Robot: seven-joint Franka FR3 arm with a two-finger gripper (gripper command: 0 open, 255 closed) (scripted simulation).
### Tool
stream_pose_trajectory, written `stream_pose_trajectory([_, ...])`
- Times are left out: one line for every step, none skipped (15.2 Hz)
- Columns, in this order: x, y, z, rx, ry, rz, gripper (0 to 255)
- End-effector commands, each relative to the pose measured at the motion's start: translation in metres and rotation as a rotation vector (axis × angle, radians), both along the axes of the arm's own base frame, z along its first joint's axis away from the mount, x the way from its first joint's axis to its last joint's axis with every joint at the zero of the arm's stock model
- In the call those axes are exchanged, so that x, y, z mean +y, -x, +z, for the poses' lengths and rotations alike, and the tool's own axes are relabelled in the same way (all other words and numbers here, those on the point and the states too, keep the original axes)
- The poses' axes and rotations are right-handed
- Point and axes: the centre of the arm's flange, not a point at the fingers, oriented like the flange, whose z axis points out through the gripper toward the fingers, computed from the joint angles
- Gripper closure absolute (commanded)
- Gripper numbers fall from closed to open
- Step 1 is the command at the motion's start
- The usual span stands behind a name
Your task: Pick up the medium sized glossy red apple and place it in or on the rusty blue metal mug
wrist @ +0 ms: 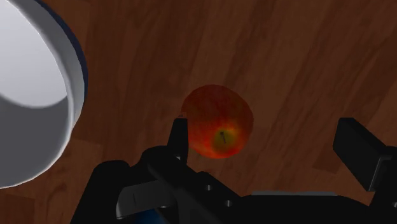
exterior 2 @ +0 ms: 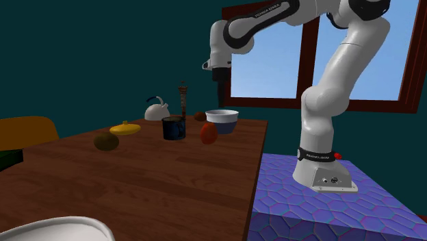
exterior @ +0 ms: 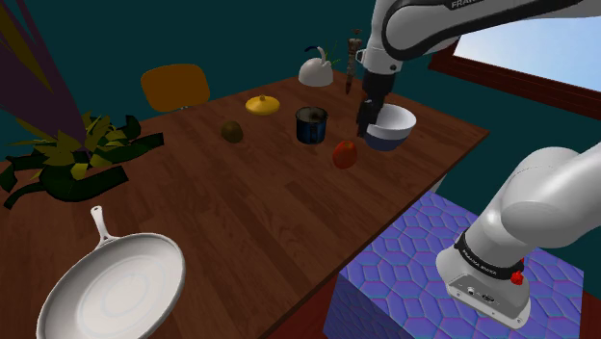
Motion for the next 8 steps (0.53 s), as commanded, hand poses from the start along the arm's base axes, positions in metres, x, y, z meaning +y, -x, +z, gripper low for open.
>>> stream_pose_trajectory([-0.005, -0.014, -0.022, -0.007, 0.001, 0.024, 0])
stream_pose_trajectory([-0.007, -0.021, -0.033, -0.009, 0.001, 0.036, 0])
stream_pose_trajectory([-0.008, -0.028, -0.043, -0.012, 0.001, 0.048, 0])
stream_pose_trajectory([-0.010, -0.035, -0.054, -0.014, 0.001, 0.060, 0])
stream_pose_trajectory([-0.010, -0.037, -0.056, -0.015, 0.001, 0.062, 0])
stream_pose_trajectory([-0.010, -0.037, -0.062, -0.015, 0.001, 0.062, 0])
stream_pose_trajectory([-0.010, -0.036, -0.067, -0.015, 0.001, 0.062, 0])
stream_pose_trajectory([-0.009, -0.036, -0.072, -0.015, 0.001, 0.062, 0])
